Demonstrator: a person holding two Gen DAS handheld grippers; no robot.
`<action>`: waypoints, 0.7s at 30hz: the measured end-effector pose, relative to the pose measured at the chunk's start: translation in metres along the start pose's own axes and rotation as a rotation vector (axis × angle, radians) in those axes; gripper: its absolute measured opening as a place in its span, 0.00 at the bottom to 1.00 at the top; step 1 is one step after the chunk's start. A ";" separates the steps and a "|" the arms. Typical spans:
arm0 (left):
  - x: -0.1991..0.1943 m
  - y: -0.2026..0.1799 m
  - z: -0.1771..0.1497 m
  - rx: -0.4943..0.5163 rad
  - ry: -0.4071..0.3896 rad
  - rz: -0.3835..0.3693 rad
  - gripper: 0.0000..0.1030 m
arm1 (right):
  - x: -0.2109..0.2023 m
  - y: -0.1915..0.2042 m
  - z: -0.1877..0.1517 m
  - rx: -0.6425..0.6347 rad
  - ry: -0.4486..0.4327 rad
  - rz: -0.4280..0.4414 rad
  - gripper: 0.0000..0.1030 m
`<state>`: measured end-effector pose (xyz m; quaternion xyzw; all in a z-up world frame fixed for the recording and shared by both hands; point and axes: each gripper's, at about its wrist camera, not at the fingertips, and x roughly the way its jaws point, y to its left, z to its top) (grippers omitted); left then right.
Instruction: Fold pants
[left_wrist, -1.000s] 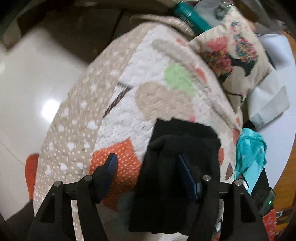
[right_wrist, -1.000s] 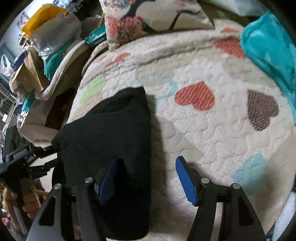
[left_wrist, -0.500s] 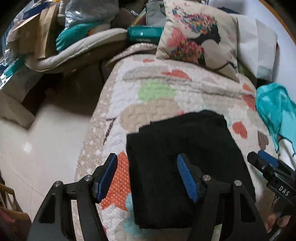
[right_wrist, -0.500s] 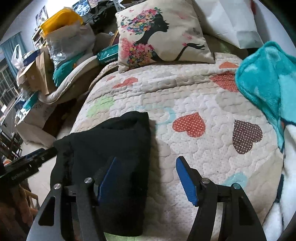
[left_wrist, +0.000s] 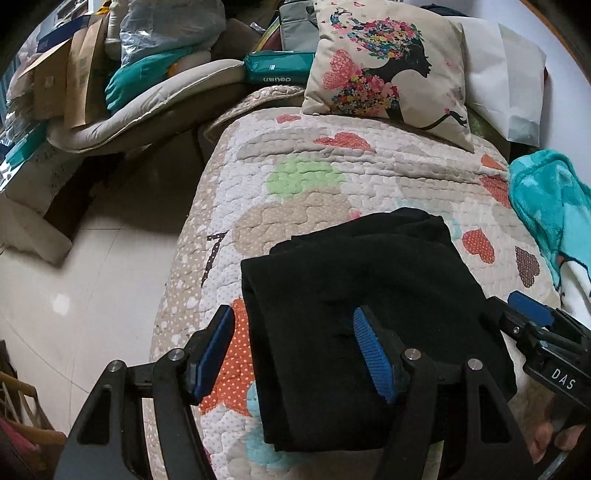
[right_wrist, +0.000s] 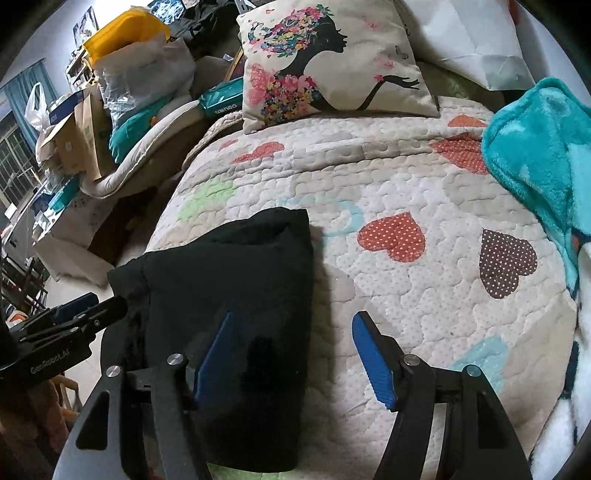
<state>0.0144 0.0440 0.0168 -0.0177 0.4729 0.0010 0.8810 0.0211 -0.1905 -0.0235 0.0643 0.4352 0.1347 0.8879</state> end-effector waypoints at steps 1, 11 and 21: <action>0.000 0.000 0.000 0.001 0.001 0.001 0.64 | 0.000 0.001 0.000 -0.004 0.000 -0.002 0.70; 0.001 -0.003 -0.001 0.006 0.003 -0.004 0.64 | 0.000 0.009 -0.003 -0.048 -0.011 -0.023 0.71; 0.000 -0.004 -0.001 0.013 0.000 0.003 0.64 | 0.001 0.008 -0.003 -0.052 -0.010 -0.021 0.72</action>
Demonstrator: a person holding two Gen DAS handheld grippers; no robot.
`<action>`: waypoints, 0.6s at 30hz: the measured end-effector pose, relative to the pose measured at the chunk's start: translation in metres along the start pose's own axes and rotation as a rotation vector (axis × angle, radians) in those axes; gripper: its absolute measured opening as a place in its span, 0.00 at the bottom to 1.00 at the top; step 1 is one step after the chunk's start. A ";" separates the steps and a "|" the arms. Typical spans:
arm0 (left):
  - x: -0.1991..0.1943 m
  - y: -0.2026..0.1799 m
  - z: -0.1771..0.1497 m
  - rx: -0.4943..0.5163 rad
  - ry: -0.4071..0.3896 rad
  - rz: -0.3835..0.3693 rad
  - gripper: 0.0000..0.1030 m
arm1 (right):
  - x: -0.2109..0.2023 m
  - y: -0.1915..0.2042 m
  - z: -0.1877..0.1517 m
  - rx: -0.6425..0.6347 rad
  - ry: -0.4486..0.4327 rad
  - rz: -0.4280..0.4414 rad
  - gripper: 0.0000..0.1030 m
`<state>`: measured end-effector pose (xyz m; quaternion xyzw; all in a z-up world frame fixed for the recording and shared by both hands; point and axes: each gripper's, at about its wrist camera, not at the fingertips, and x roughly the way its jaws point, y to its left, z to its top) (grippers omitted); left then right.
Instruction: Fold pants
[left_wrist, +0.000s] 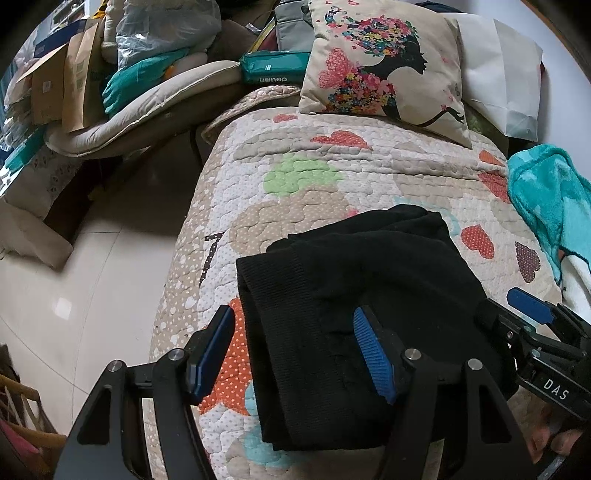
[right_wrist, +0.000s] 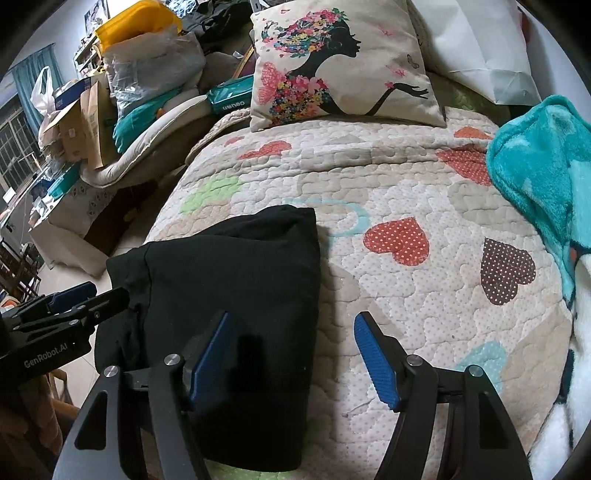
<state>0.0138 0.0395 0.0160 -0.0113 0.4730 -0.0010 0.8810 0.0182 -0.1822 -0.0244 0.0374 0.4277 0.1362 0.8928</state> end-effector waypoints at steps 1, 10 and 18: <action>0.000 0.000 0.000 -0.001 0.000 -0.001 0.64 | 0.000 0.000 0.000 0.000 0.000 0.000 0.72; 0.001 0.002 -0.001 -0.012 0.003 -0.029 0.64 | 0.003 0.001 -0.002 0.005 0.007 -0.004 0.72; -0.005 0.075 0.007 -0.299 -0.025 -0.202 0.64 | 0.002 -0.006 0.000 0.027 0.000 0.010 0.72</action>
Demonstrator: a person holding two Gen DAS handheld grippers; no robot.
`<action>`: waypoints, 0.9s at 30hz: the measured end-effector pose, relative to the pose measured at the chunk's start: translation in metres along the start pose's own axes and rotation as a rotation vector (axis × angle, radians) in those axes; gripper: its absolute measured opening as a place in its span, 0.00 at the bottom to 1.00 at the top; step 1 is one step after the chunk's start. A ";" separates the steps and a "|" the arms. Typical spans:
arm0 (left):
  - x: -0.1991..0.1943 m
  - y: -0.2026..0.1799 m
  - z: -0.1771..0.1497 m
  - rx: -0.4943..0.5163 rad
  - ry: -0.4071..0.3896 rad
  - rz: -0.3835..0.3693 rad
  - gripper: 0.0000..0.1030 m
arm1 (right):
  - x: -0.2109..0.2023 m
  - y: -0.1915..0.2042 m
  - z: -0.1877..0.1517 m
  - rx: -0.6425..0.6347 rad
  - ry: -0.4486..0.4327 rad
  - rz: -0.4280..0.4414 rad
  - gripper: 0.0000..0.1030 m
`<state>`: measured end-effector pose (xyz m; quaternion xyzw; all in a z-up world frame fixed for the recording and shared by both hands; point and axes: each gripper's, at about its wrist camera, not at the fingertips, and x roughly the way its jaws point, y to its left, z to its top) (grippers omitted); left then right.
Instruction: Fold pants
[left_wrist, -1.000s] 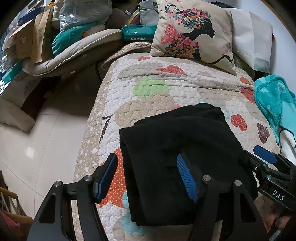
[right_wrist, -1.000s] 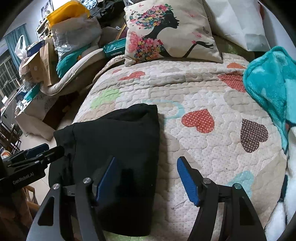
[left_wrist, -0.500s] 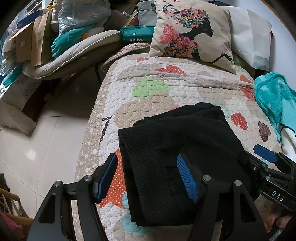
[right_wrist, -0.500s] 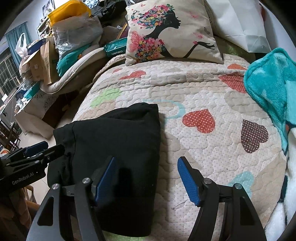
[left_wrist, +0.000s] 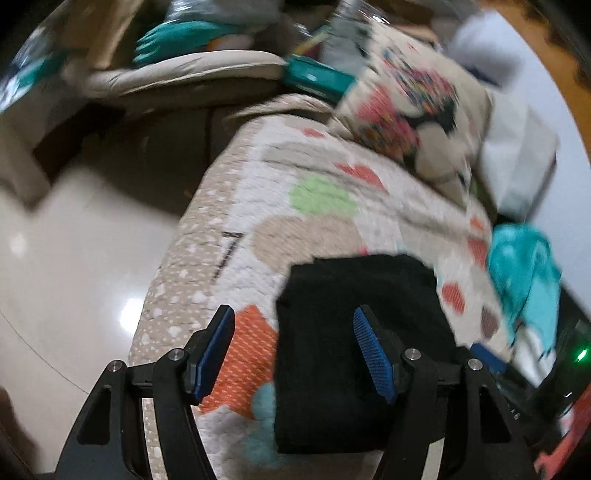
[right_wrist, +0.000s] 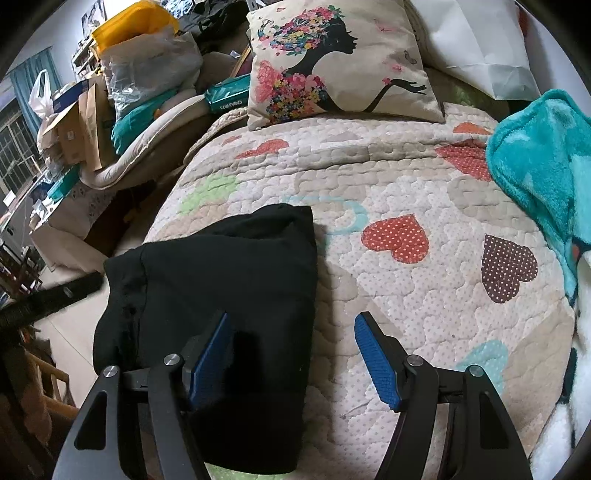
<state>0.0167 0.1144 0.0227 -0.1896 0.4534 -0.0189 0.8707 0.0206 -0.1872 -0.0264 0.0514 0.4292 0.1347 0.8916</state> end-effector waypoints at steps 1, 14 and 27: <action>0.000 0.007 0.002 -0.026 0.007 -0.030 0.64 | 0.000 -0.002 0.001 0.008 0.000 0.007 0.72; 0.069 -0.001 -0.026 -0.110 0.249 -0.226 0.72 | 0.039 -0.024 0.017 0.154 0.095 0.102 0.76; 0.064 -0.037 -0.027 0.069 0.206 -0.177 0.32 | 0.074 -0.006 0.038 0.149 0.199 0.206 0.37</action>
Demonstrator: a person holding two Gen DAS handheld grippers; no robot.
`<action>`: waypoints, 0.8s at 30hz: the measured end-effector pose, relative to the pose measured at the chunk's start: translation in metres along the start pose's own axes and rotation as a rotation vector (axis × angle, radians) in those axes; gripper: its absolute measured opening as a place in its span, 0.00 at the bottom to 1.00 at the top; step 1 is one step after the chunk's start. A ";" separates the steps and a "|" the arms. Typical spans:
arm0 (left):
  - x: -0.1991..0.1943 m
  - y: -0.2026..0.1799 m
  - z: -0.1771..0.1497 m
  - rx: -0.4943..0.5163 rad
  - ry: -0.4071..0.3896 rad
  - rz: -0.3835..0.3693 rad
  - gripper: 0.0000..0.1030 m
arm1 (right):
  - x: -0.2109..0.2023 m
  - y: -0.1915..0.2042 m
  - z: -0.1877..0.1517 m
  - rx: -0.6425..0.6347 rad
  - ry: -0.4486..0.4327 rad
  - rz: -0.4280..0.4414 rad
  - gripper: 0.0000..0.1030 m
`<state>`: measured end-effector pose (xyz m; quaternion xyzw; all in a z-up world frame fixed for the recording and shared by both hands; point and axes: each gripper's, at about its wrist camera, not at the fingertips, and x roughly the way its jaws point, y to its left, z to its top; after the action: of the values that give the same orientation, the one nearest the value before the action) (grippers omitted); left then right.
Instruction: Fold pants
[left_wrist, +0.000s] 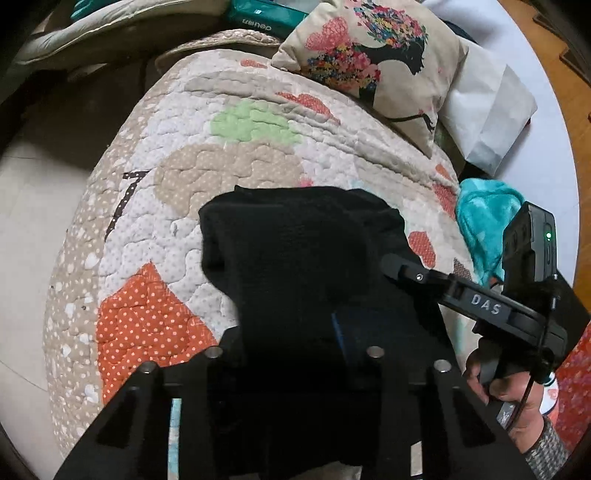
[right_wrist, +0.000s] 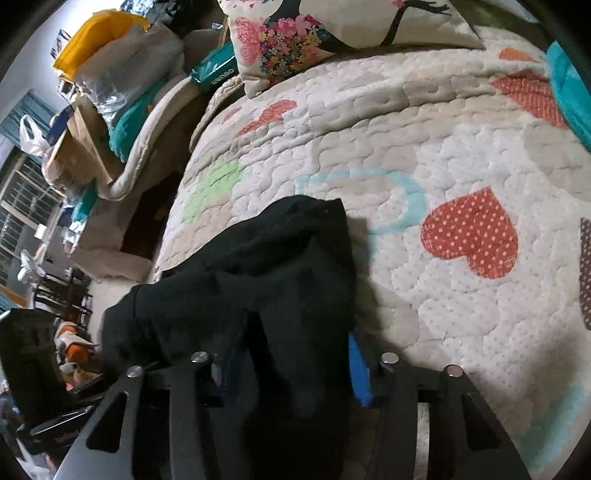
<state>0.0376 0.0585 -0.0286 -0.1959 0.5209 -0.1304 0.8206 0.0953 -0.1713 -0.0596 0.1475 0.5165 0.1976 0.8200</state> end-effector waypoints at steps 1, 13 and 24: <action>-0.001 -0.001 0.001 -0.001 -0.003 0.000 0.31 | -0.001 0.002 0.001 -0.005 0.001 -0.002 0.30; -0.011 -0.020 0.035 -0.020 -0.072 -0.051 0.29 | -0.037 0.029 0.038 -0.083 -0.103 -0.035 0.23; 0.025 -0.035 0.088 0.082 -0.093 0.022 0.29 | -0.027 0.026 0.082 -0.080 -0.144 -0.119 0.23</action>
<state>0.1275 0.0331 0.0003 -0.1622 0.4787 -0.1332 0.8525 0.1546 -0.1639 0.0078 0.0975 0.4558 0.1579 0.8705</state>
